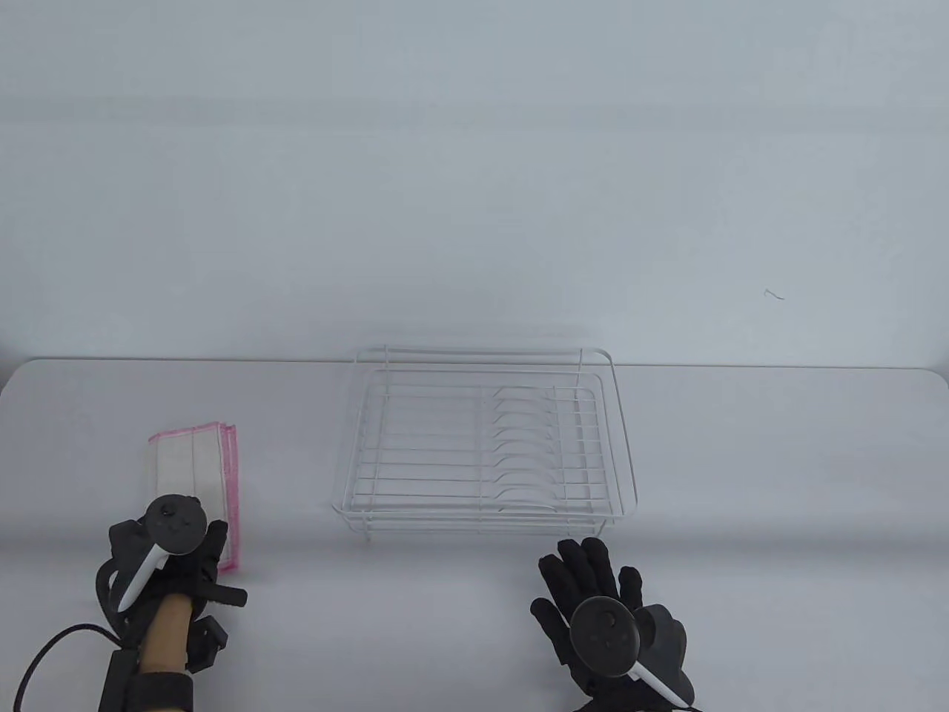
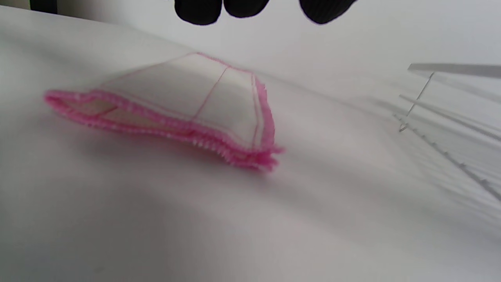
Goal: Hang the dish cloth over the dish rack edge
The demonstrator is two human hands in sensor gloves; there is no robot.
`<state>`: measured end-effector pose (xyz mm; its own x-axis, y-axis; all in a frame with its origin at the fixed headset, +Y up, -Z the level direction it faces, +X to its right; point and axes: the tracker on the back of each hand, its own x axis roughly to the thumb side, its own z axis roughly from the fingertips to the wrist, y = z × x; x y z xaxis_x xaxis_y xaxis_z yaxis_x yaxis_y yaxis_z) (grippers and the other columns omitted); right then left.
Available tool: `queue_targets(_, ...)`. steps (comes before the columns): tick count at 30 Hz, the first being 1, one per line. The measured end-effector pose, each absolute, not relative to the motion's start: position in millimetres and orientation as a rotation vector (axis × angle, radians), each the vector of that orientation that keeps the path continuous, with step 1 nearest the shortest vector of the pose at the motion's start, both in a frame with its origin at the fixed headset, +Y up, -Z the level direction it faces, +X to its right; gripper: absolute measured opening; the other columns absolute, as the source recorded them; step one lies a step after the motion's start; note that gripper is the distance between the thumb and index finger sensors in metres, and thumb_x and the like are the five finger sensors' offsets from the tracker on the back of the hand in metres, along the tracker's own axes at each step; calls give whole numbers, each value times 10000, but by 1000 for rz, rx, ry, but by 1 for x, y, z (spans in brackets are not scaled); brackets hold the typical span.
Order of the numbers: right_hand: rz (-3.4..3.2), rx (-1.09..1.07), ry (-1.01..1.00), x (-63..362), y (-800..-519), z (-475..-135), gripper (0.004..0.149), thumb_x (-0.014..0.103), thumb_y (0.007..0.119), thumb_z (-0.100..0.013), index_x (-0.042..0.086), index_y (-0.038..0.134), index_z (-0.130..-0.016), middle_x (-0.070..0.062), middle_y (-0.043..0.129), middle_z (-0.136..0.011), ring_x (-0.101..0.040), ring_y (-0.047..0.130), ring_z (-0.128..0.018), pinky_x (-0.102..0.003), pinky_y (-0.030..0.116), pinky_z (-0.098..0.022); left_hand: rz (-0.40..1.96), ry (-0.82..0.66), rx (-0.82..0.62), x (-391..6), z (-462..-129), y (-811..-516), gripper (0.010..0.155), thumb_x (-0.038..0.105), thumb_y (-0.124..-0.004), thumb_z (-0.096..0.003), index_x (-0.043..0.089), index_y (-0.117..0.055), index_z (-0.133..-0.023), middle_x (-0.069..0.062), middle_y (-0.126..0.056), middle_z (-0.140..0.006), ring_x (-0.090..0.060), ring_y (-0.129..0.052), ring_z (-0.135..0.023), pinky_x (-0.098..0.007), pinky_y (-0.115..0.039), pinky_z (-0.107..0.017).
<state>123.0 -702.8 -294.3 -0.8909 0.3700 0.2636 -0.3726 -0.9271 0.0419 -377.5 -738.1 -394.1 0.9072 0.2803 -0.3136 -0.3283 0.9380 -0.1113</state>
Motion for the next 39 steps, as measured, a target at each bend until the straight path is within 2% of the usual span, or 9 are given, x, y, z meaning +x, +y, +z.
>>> queue_targets(5, 2721, 367, 35, 124, -706, -297, 578, 434, 533, -651, 148, 428, -1143, -149, 308, -1232, -396, 219, -1152, -703, 184, -724, 284, 318, -289, -378, -403, -767, 679, 394, -556, -639, 5, -345, -1153, -344, -363, -1168, -598, -273, -1068, -780, -196, -649)
queue_targets(10, 2710, 357, 61, 125, -708, -298, 575, 434, 532, -652, 150, 431, -1142, -149, 310, -1232, -397, 221, -1152, -704, 186, -724, 215, 344, -372, -373, -406, -783, 733, 436, -607, -619, 13, -322, -1145, -317, -298, -1159, -576, -257, -1067, -758, -201, -666)
queue_targets(16, 2700, 358, 94, 124, -708, -298, 574, 433, 532, -652, 146, 435, -1141, -149, 315, -1231, -402, 228, -1150, -704, 192, -724, 111, 386, -243, -370, -408, -780, 580, 337, -648, -606, 55, -518, -1095, -271, -503, -1120, -533, -464, -1043, -683, -330, -699)
queue_targets(21, 2696, 357, 106, 124, -708, -298, 574, 432, 532, -652, 144, 440, -1140, -152, 322, -1229, -401, 235, -1150, -705, 198, -724, 37, 393, -216, -368, -411, -777, 495, 307, -629, -612, 87, -622, -1055, -237, -616, -1088, -502, -578, -1022, -647, -397, -711)
queue_targets(34, 2684, 351, 121, 125, -709, -299, 570, 431, 532, -652, 144, 446, -1138, -149, 331, -1229, -399, 249, -1150, -705, 206, -724, 336, 445, -67, -390, -402, -764, 489, 298, -616, -610, 58, -727, -1021, -280, -682, -1060, -544, -596, -997, -662, -409, -698)
queue_targets(39, 2680, 348, 119, 125, -709, -299, 570, 431, 531, -653, 145, 445, -1138, -150, 333, -1228, -401, 251, -1150, -706, 208, -724, 198, 409, 83, -387, -398, -751, 471, 271, -615, -600, 53, -749, -996, -300, -794, -992, -563, -727, -927, -684, -509, -664)
